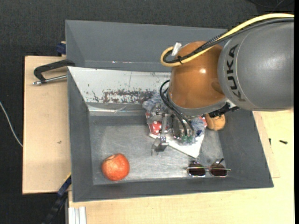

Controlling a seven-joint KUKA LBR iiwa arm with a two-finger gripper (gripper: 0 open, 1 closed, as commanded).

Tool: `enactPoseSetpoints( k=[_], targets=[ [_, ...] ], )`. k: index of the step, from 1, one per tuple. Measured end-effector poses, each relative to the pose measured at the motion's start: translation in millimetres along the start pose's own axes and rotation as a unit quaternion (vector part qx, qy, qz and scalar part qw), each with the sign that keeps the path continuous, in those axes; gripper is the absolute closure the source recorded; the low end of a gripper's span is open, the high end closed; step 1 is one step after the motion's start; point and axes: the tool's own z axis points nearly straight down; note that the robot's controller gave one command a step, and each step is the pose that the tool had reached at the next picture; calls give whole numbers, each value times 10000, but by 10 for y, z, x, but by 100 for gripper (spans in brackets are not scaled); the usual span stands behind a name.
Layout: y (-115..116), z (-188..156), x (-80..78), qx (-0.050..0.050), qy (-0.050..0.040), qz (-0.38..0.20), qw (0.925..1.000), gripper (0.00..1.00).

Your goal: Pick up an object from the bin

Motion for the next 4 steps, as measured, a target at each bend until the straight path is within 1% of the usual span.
enactPoseSetpoints(
  k=[1, 2, 3, 4],
  targets=[
    [-173, 195, -203, -17, -29, 448, 9990, 0],
    [-422, 401, -359, 5, -3, 754, 9972, 0],
    [-575, 875, -504, -41, -108, 674, 9977, 100],
    [-575, 876, -504, -43, -108, 677, 9976, 100]
  ],
)
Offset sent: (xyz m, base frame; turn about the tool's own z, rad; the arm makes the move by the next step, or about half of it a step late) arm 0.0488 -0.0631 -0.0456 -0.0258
